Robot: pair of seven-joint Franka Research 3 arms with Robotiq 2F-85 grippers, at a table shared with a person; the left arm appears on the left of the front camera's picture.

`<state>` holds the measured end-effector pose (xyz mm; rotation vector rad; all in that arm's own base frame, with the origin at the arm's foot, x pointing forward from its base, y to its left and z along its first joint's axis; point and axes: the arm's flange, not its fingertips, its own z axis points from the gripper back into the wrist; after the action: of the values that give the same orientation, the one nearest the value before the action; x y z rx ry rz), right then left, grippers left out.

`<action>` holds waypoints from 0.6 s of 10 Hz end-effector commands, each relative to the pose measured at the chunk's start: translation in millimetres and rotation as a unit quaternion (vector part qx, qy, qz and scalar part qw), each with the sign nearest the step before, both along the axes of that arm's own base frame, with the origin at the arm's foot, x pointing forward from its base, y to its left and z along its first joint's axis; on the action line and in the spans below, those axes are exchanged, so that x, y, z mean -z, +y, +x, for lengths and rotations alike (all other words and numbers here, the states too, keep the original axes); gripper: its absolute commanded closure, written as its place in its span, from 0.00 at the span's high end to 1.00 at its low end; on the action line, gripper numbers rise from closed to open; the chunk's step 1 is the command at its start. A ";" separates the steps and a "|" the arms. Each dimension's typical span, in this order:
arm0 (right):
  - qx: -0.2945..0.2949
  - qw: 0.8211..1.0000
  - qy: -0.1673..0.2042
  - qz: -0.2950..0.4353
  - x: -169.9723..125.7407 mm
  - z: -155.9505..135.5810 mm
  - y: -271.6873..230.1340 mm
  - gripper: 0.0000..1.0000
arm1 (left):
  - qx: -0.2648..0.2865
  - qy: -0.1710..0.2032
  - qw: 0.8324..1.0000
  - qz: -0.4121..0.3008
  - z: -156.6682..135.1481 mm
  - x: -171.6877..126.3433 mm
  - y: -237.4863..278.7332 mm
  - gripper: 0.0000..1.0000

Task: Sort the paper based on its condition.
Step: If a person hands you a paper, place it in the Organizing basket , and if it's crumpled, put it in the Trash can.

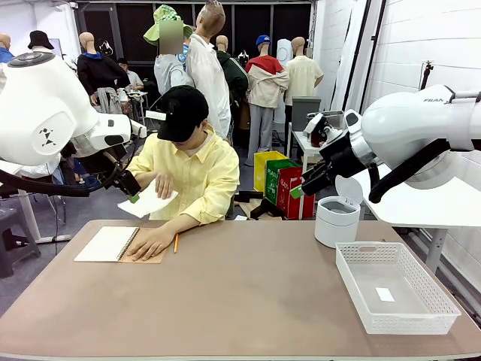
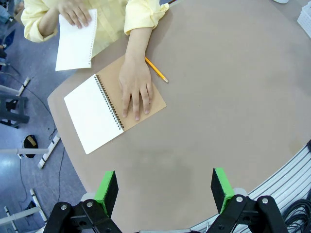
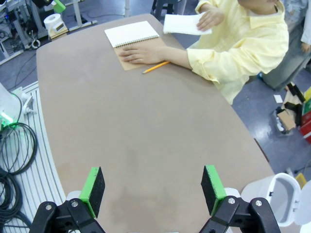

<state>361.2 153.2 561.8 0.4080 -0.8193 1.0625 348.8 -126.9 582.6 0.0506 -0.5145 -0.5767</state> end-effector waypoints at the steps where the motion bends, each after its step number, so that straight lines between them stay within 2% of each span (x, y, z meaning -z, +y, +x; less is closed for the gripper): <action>1: -0.005 1.000 0.005 0.007 1.9 1.6 1.0 1.00 | 0.002 -0.003 1.000 -0.001 -0.3 -0.5 0.5 1.00; 6: -0.005 1.000 0.005 0.007 1.9 1.6 1.0 1.00 | 0.002 -0.003 1.000 -0.001 -0.3 -0.5 0.5 1.00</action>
<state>361.2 153.2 561.8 0.4080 -0.8193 1.0625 348.8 -127.0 582.6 0.0506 -0.5145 -0.5767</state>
